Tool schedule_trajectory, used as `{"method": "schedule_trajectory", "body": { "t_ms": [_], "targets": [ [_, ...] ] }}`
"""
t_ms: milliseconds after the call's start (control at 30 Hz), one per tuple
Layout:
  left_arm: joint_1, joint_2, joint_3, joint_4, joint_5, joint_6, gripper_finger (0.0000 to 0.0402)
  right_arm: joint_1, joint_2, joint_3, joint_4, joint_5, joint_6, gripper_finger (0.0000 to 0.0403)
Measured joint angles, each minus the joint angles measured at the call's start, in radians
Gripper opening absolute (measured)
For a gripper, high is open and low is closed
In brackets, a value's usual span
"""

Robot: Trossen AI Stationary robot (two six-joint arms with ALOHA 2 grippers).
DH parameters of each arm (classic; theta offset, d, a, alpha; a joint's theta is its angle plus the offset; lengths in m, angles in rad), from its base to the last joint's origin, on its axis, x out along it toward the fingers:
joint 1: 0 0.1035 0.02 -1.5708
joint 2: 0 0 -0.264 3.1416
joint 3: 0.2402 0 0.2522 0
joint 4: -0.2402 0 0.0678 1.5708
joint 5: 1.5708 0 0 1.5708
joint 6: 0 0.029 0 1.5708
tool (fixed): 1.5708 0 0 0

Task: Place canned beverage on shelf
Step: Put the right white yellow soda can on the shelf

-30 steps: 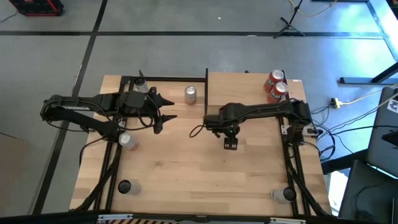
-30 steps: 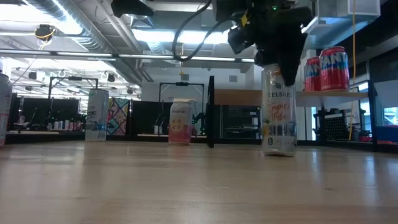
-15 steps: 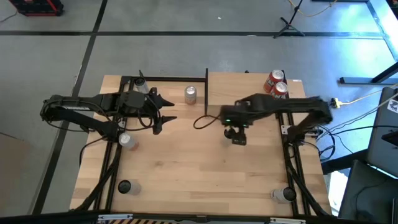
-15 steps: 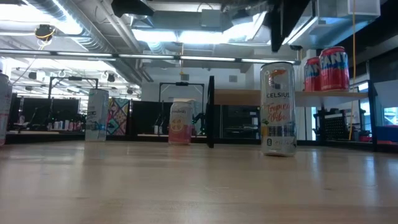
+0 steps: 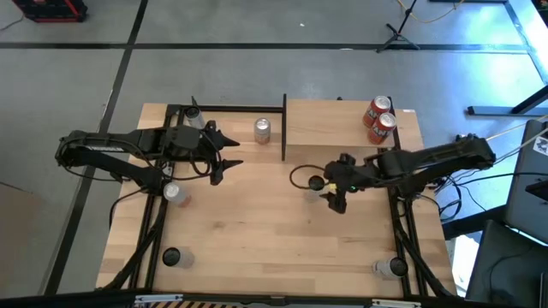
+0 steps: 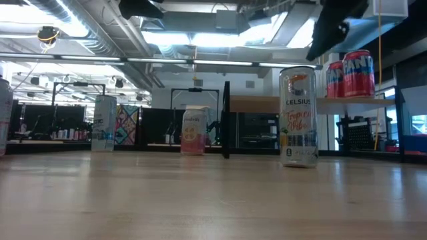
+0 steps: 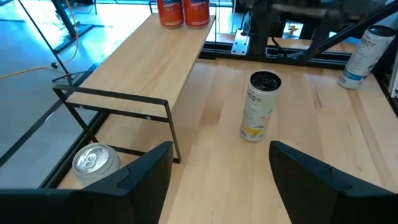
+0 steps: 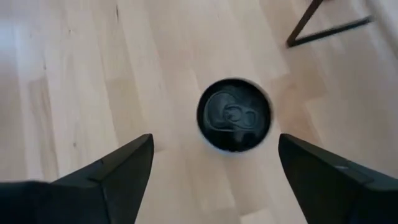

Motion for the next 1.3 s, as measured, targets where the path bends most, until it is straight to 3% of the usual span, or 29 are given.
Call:
{"method": "schedule_trajectory", "body": {
  "t_ms": [267, 800, 900, 1067, 1300],
  "targets": [
    [0.000, 0.000, 0.000, 0.001, 0.000, 0.000, 0.0257, -0.003, 0.044, -0.044, 0.088, 0.097, -0.007, 0.0332],
    [0.000, 0.000, 0.000, 0.001, 0.000, 0.000, 0.0257, -0.003, 0.192, -0.044, 0.128, 0.123, -0.030, 0.0331],
    [0.000, 0.000, 0.000, 0.001, 0.000, 0.000, 0.0257, -0.003, 0.196, -0.044, 0.133, 0.112, -0.030, 0.0310],
    [0.000, 0.000, 0.000, 0.001, 0.000, 0.000, 0.0257, -0.003, 0.192, -0.035, 0.117, 0.091, -0.031, 0.0226],
    [0.000, 0.000, 0.000, 0.002, 0.000, -0.001, 0.0257, -0.005, 0.180, 0.114, -0.053, 0.078, -0.107, 0.0225]
  ]
}}
